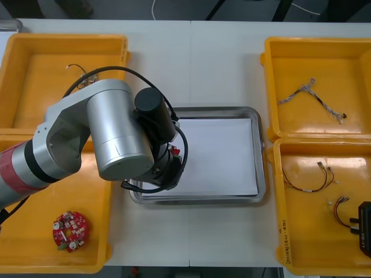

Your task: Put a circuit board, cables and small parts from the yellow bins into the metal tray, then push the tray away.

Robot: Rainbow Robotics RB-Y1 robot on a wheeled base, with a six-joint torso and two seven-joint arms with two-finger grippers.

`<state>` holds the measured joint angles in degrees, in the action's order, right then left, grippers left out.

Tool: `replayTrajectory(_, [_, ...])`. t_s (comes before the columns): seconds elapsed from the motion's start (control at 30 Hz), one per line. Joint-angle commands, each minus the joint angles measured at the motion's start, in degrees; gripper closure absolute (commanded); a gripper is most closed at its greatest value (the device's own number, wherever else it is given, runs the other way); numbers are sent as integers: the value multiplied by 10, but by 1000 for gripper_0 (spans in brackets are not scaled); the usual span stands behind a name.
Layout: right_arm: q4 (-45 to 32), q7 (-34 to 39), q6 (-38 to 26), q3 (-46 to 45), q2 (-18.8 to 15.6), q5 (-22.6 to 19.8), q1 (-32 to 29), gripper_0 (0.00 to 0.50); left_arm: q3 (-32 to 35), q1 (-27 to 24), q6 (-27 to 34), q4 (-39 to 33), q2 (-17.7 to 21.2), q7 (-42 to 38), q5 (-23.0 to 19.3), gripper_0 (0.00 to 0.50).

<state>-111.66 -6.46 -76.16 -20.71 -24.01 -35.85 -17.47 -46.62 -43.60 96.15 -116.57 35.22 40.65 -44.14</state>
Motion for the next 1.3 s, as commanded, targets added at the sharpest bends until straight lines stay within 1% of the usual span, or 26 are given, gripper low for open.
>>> replayTrajectory(0.03, [81,25,7,57,26,-4,5,471,-36,-32,-30,21,-17,4,14,498])
replayTrajectory(0.07, [81,24,7,57,25,-4,6,500,-43,-33,-36,28,-19,3,17,499])
replayTrajectory(0.27, [81,21,5,56,19,-4,17,500,-74,-41,-70,62,-24,4,28,498])
replayTrajectory(0.37, [81,17,0,51,9,-4,24,500,-88,-42,-84,68,-24,4,41,498])
replayTrajectory(0.47, [77,14,-7,50,-8,-12,32,500,-88,-42,-85,68,-24,4,38,498])
replayTrajectory(0.57, [65,10,-32,45,-32,-40,38,500,-90,-42,-83,68,-23,4,35,498])
replayTrajectory(0.63, [45,7,-64,38,-54,-70,39,500,-93,-42,-83,68,-23,4,36,496])
replayTrajectory(0.77, [17,2,-112,29,-81,-104,39,500,-94,-42,-83,68,-19,4,35,494])
replayTrajectory(0.8, [8,0,-126,26,-88,-113,40,500,-94,-42,-83,68,-19,4,35,459])
replayTrajectory(0.87, [-7,-3,-152,22,-101,-128,42,500,-94,-42,-83,68,-18,3,34,238])
replayTrajectory(0.9, [-11,-4,-158,22,-105,-133,42,500,-94,-42,-83,68,-18,3,34,172])
replayTrajectory(0.93, [-18,-6,-168,21,-115,-142,43,500,-94,-42,-83,67,-18,2,34,81])
replayTrajectory(0.97, [-26,-7,-179,20,-126,-150,44,500,-94,-42,-83,67,-18,2,34,12])
replayTrajectory(1.0, [-30,-8,-184,19,-131,-154,45,500,-94,-42,-83,67,-18,2,34,0])
replayTrajectory(1.07, [-50,-12,-203,14,-155,-172,47,500,-94,-42,-83,67,-18,1,34,0])
replayTrajectory(1.1, [-55,-13,-209,11,-162,-177,48,500,-94,-42,-83,67,-18,0,34,0])
replayTrajectory(1.17, [-73,-17,-230,-1,-185,-200,54,500,-93,-42,-83,67,-17,0,34,0])
replayTrajectory(1.3, [-89,-28,-261,-22,-213,-236,71,500,-86,-42,-76,60,-15,-1,28,0])
